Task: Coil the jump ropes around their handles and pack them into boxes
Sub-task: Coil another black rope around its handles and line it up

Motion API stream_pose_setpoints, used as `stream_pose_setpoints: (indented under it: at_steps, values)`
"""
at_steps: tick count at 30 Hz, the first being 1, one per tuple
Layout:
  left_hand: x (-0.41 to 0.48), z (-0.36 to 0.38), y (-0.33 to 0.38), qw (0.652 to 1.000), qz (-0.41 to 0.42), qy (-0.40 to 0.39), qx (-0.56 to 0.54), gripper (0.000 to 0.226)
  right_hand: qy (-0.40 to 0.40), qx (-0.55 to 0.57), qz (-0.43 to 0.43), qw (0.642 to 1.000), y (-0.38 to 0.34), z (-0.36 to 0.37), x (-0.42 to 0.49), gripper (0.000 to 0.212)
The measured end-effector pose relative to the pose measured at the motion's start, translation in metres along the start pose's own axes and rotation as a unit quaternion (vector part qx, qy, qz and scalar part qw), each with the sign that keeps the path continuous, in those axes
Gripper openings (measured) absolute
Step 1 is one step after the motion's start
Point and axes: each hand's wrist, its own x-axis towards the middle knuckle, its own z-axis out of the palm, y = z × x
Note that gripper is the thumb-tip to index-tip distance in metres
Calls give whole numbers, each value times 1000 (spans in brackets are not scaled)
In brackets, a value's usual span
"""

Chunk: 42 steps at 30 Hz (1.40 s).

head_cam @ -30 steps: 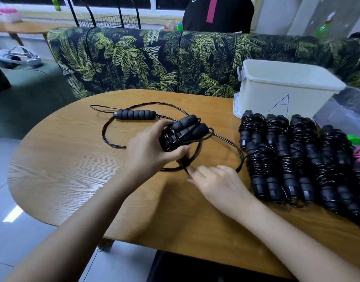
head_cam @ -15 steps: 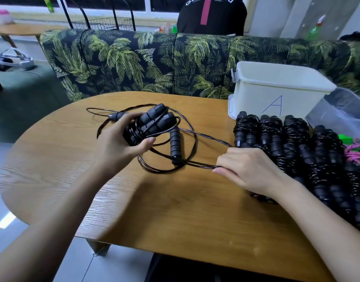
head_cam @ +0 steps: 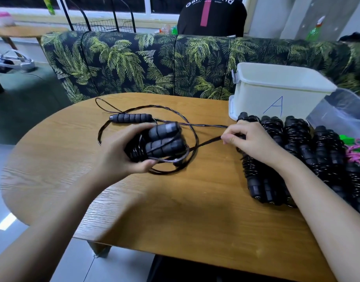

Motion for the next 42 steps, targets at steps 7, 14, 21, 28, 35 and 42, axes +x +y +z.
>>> stream_pose_setpoints:
  at_steps: [7,14,21,28,35,42]
  values:
    - [10,27,51,928,180,-119,303,89,19,-131,24,991,-33,18,39,22]
    - [11,47,45,909,52,-91,404,105,128,-90,-61,986,-74,18,22,26]
    - [18,46,38,912,-31,-19,409,92,105,-50,-68,991,-84,34,-31,29]
    - [20,43,40,957,-83,-20,277,93,27,37,17,999,-71,50,-52,28]
    - [16,49,41,980,-201,3,5,85,-4,221,112,969,-72,61,-48,10]
    - [15,47,43,967,-229,-23,-108,79,55,296,154,941,-82,74,-40,12]
